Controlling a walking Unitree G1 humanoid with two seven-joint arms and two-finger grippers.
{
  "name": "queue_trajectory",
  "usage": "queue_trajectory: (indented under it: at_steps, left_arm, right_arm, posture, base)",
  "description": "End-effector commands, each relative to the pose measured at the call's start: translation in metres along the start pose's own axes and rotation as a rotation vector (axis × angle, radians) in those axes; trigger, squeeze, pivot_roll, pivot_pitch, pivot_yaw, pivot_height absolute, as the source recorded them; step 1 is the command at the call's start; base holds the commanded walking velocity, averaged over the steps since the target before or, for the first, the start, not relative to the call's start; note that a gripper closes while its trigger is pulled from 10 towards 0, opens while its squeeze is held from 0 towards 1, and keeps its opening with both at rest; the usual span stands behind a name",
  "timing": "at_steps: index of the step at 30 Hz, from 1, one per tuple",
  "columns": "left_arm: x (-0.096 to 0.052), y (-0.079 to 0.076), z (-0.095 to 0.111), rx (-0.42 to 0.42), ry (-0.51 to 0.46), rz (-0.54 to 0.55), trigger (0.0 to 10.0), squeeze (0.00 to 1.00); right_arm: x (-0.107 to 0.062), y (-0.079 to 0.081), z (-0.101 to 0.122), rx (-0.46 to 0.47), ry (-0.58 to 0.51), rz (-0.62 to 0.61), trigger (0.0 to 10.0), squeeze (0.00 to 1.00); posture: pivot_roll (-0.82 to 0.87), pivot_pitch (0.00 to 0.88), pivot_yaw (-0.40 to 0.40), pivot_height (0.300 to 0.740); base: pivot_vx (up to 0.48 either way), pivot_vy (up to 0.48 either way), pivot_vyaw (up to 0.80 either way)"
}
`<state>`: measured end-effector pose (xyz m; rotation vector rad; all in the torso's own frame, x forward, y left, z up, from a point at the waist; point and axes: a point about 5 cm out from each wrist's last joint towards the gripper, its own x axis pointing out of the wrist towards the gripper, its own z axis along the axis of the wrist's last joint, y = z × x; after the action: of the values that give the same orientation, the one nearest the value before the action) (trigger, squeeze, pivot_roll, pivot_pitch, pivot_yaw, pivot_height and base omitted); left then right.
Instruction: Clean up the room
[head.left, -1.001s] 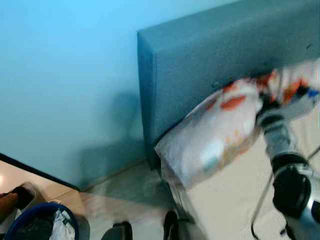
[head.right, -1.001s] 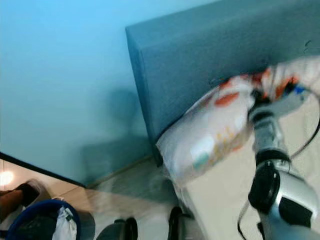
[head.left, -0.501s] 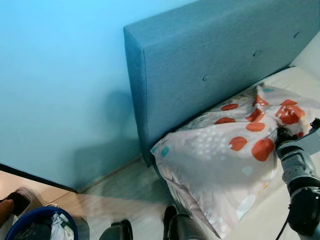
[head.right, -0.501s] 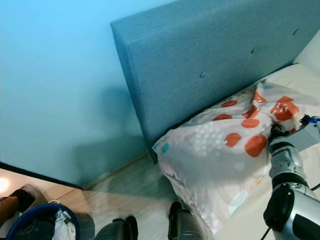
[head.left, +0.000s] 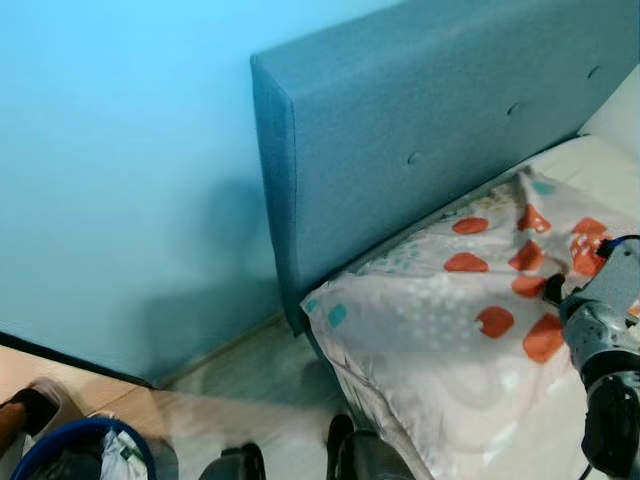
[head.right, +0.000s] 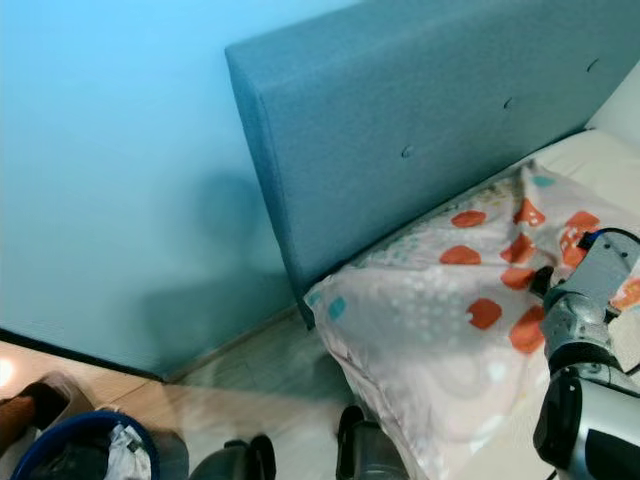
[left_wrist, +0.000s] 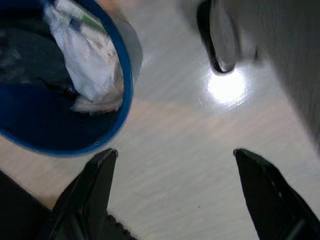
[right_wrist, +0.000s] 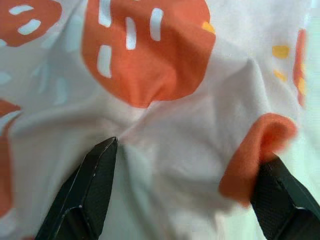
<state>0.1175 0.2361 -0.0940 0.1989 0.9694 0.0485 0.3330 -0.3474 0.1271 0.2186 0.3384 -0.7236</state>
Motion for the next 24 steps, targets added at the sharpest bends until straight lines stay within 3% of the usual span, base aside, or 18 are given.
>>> queue_trajectory:
  at_steps: [1, 4, 8, 11, 14, 15, 16, 17, 19, 21, 24]
  left_arm:
    - [-0.001, 0.002, -0.007, -0.042, 0.048, -0.006, 10.0, 0.00]
    - [0.003, 0.002, 0.002, -0.065, 0.038, -0.019, 10.0, 0.00]
    - [0.006, 0.004, 0.015, -0.101, 0.000, -0.035, 10.0, 0.00]
    - [0.012, 0.006, 0.037, -0.144, -0.059, -0.085, 10.0, 0.00]
    - [0.013, 0.007, 0.044, -0.150, -0.080, -0.096, 10.0, 0.00]
    - [0.015, 0.016, 0.064, -0.172, -0.148, -0.082, 10.0, 0.00]
    - [0.015, 0.016, 0.064, -0.172, -0.148, -0.082, 10.0, 0.00]
    - [0.016, 0.021, 0.079, -0.201, -0.205, -0.080, 10.0, 0.00]
    - [0.016, 0.028, 0.104, -0.259, -0.308, -0.094, 10.0, 0.00]
    - [0.016, 0.031, 0.114, -0.282, -0.350, -0.103, 10.0, 0.00]
    - [0.009, 0.032, 0.163, -0.366, -0.579, -0.267, 10.0, 0.00]
  right_arm:
    - [-0.002, 0.010, -0.016, -0.078, 0.052, 0.013, 10.0, 1.00]
    - [-0.004, 0.016, -0.019, -0.079, 0.061, 0.026, 10.0, 1.00]
    - [-0.003, 0.007, -0.022, -0.141, 0.053, -0.024, 10.0, 1.00]
    - [-0.001, -0.002, -0.009, -0.151, 0.002, -0.069, 10.0, 1.00]
    - [-0.001, -0.001, -0.002, -0.136, -0.023, -0.073, 10.0, 1.00]
    - [-0.002, 0.008, 0.005, -0.131, -0.059, -0.044, 10.0, 0.69]
    - [-0.002, 0.008, 0.005, -0.131, -0.059, -0.044, 10.0, 0.69]
    - [-0.004, 0.015, -0.001, -0.149, -0.052, -0.014, 10.0, 0.00]
    - [-0.007, 0.029, -0.018, -0.161, -0.036, 0.064, 10.0, 0.00]
    - [-0.009, 0.035, -0.025, -0.160, -0.030, 0.104, 10.0, 0.00]
    - [-0.018, 0.041, -0.073, -0.173, 0.091, 0.128, 10.0, 0.00]
  posture:
    - [0.03, 0.244, -0.019, 0.740]
    - [0.02, 0.221, -0.020, 0.740]
    - [0.01, 0.185, -0.013, 0.740]
    - [-0.01, 0.137, -0.003, 0.740]
    - [-0.02, 0.128, 0.000, 0.740]
    - [-0.04, 0.097, 0.010, 0.740]
    - [-0.04, 0.097, 0.010, 0.740]
    - [-0.05, 0.086, 0.010, 0.740]
    - [-0.05, 0.072, 0.006, 0.740]
    - [-0.05, 0.072, 0.006, 0.740]
    - [-0.05, 0.062, -0.005, 0.740]
  base:
    - [0.000, 0.000, 0.00]
    - [0.000, 0.000, 0.00]
    - [0.000, 0.000, 0.00]
    - [0.000, 0.000, 0.00]
    - [0.000, 0.000, 0.00]
    - [0.000, 0.000, 0.00]
    - [0.000, 0.000, 0.00]
    - [0.000, 0.000, 0.00]
    - [0.000, 0.000, -0.21]
    - [0.000, 0.000, -0.42]
    - [0.000, 0.000, -0.79]
